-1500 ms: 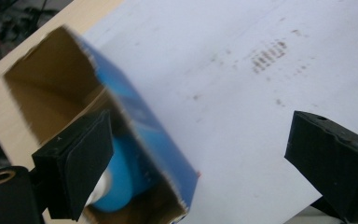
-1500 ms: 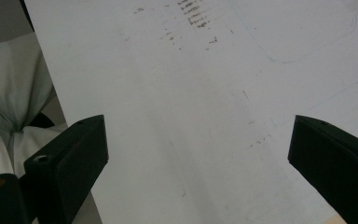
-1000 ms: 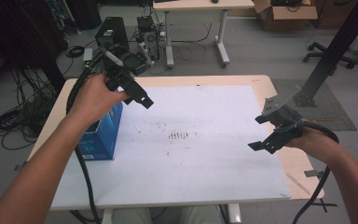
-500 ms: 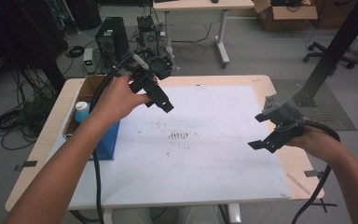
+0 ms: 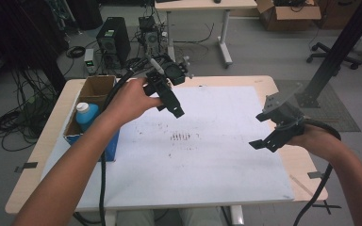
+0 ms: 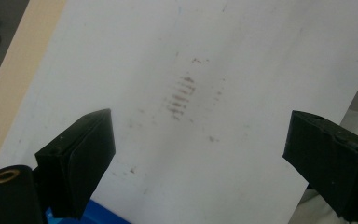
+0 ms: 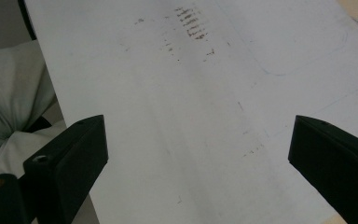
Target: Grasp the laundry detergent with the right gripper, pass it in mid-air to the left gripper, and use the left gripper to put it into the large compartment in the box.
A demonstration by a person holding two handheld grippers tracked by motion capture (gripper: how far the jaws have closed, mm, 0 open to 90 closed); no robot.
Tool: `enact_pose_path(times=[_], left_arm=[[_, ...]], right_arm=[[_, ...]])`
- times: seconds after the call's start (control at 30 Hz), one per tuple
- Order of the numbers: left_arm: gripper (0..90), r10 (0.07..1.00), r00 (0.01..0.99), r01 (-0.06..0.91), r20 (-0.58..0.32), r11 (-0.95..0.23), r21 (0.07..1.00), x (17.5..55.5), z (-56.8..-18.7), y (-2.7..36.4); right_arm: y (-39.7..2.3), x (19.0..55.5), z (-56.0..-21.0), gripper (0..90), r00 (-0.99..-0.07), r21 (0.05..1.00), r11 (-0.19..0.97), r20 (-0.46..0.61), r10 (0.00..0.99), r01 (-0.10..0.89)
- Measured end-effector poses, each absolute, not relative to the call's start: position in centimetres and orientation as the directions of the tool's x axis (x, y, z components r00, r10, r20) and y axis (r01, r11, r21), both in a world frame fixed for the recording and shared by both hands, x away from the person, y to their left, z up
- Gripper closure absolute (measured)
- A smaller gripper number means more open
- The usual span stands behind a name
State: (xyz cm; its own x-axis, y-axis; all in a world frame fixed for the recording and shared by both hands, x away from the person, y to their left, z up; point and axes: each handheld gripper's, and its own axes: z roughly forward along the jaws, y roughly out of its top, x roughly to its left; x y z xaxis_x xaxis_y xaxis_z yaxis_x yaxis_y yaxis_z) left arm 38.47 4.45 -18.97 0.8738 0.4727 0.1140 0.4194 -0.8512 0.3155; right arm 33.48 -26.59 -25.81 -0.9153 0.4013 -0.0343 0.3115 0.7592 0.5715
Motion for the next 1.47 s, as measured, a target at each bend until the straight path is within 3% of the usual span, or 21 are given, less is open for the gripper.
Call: enact_pose_path(times=[0.5,1.47], left_arm=[[9.0,0.409,0.903,0.355,0.13,-0.882,0.308,38.4,-19.6,3.1],[9.1,0.429,0.895,0.376,0.125,-0.874,0.308,38.9,-19.6,3.2]], right_arm=[[-26.6,33.4,-26.0,4.5,-0.914,0.556,0.768,-0.037,0.405,0.318],[-26.7,33.4,-26.4,4.5,-0.915,0.557,0.768,-0.036,0.401,0.315]])
